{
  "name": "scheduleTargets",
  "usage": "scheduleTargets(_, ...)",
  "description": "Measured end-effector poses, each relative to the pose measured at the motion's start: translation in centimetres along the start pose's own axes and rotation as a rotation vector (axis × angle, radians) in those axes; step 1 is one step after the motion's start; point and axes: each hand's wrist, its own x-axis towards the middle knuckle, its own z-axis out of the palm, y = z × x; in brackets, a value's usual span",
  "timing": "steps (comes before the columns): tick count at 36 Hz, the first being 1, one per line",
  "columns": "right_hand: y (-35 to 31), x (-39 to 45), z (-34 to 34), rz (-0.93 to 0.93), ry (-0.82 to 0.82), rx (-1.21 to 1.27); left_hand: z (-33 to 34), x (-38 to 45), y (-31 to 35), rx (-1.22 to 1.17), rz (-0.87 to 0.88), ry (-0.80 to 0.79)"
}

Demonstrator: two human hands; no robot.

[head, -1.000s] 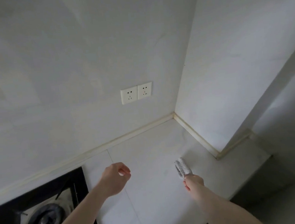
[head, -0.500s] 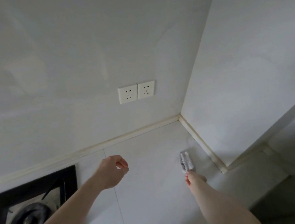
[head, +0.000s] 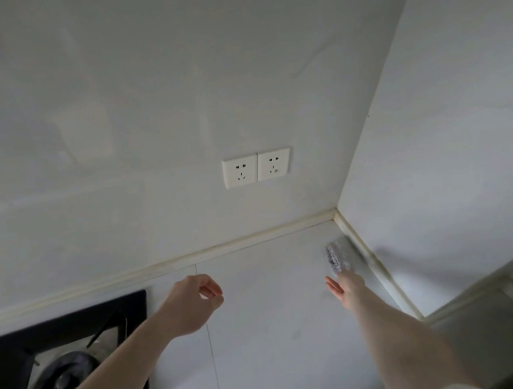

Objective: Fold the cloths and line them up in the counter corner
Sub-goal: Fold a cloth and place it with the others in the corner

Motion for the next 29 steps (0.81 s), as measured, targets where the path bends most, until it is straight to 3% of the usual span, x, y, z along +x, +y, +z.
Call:
scheduleTargets(14,-2.8,0.9,2.4,-0.027,-0.083,-0.037,-0.5,-0.6,-2.5,-0.008,-0.085,0.004)
scheduleTargets(20,-1.3,0.7,2.7,-0.059,-0.06,-0.206,-1.1,-0.6,-3.1,-0.03,-0.117,0.023)
scheduleTargets(24,1.5,0.8,2.4,-0.055,-0.062,-0.595,-1.5,-1.2,-3.2,-0.05,-0.107,0.024)
scheduleTargets(29,6.0,-3.1,3.8,-0.192,-0.2,-1.172,-1.9,-3.9,-4.4,-0.081,-0.104,0.042)
